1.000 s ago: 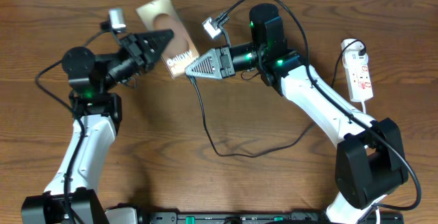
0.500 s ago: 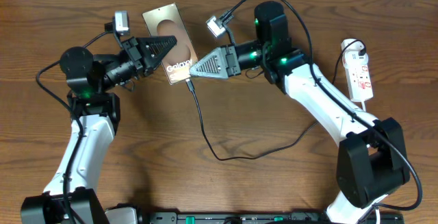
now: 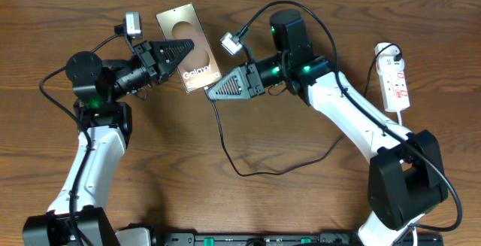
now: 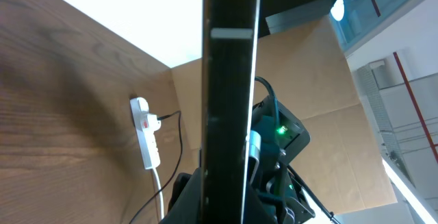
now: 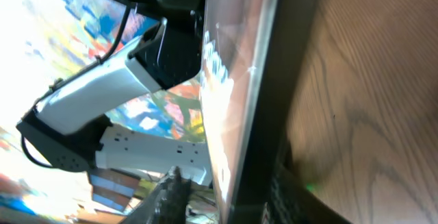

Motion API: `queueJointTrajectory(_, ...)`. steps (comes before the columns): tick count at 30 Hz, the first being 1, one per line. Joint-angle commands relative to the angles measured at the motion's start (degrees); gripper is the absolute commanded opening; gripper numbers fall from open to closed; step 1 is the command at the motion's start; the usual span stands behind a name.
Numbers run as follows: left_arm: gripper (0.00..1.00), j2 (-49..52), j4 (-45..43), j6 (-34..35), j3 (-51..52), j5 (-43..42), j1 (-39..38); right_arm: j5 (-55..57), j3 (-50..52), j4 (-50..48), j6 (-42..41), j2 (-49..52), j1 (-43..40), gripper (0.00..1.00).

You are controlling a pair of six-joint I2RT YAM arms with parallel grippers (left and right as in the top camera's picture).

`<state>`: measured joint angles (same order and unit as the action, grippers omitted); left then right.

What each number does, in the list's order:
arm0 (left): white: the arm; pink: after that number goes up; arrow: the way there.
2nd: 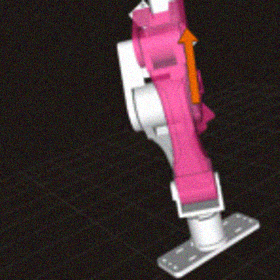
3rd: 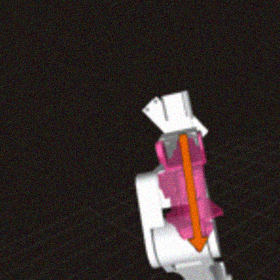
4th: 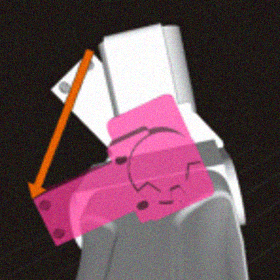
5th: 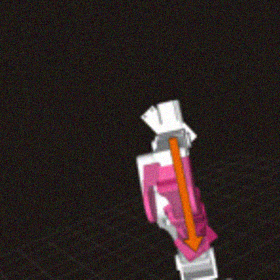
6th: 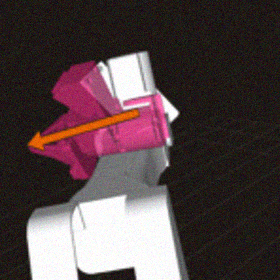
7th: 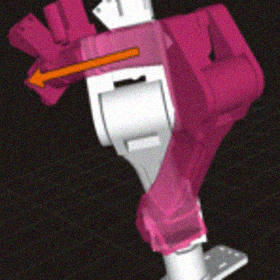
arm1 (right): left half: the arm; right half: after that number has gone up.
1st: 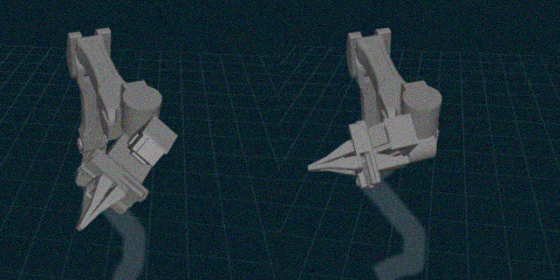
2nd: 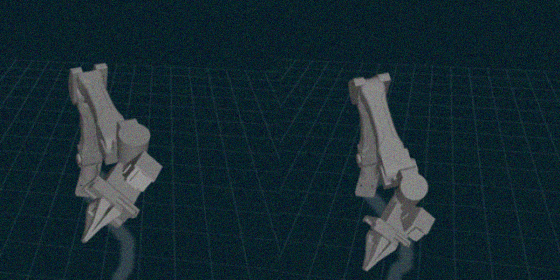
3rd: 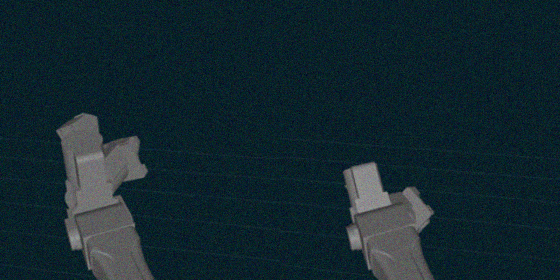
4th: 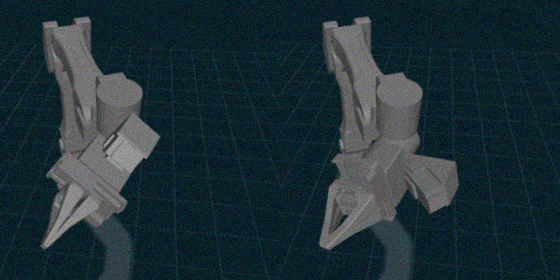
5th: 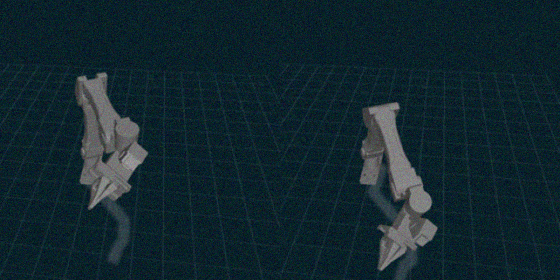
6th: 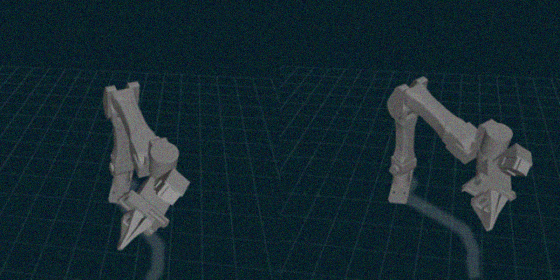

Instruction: Plug charger to phone and switch on socket

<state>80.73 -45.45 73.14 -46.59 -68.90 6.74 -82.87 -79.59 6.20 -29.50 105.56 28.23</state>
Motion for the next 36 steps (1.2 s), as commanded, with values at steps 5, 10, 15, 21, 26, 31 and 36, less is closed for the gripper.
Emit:
queueJointTrajectory(5, 0.07, -0.63, -0.92, -1.16, -0.50, -0.35, 0.22, -0.20, -0.74, 0.09, 3.45, 0.33, 0.81, 0.16)
queueJointTrajectory(10, 0.07, -0.63, -0.92, -1.18, -0.50, -0.35, 0.20, -0.07, -0.74, 0.31, 3.43, 0.33, 0.81, 0.01)
queueJointTrajectory(15, 0.07, -0.63, -0.92, -2.99, -0.50, -2.08, 0.20, 1.97, -0.74, 0.04, 0.15, 0.33, 0.79, 0.01)
queueJointTrajectory(21, 0.07, -0.63, -0.92, -4.70, -0.50, -4.90, 0.20, 4.37, -0.74, -0.02, -2.16, 0.33, 0.70, 0.01)
queueJointTrajectory(26, 0.07, -0.63, -0.92, -5.22, -0.50, -6.67, 0.20, 6.71, -0.74, -0.46, -3.37, 0.33, 0.70, 0.01)
queueJointTrajectory(31, 0.08, -0.63, -0.33, -4.96, -0.50, -7.61, -0.09, 7.61, -0.74, -4.09, -6.25, 0.33, 0.70, 0.01)
queueJointTrajectory(36, 0.07, -0.61, 2.97, -5.25, -0.50, -8.44, -0.07, 7.56, -0.74, -6.91, -8.41, 0.33, 0.70, 0.01)
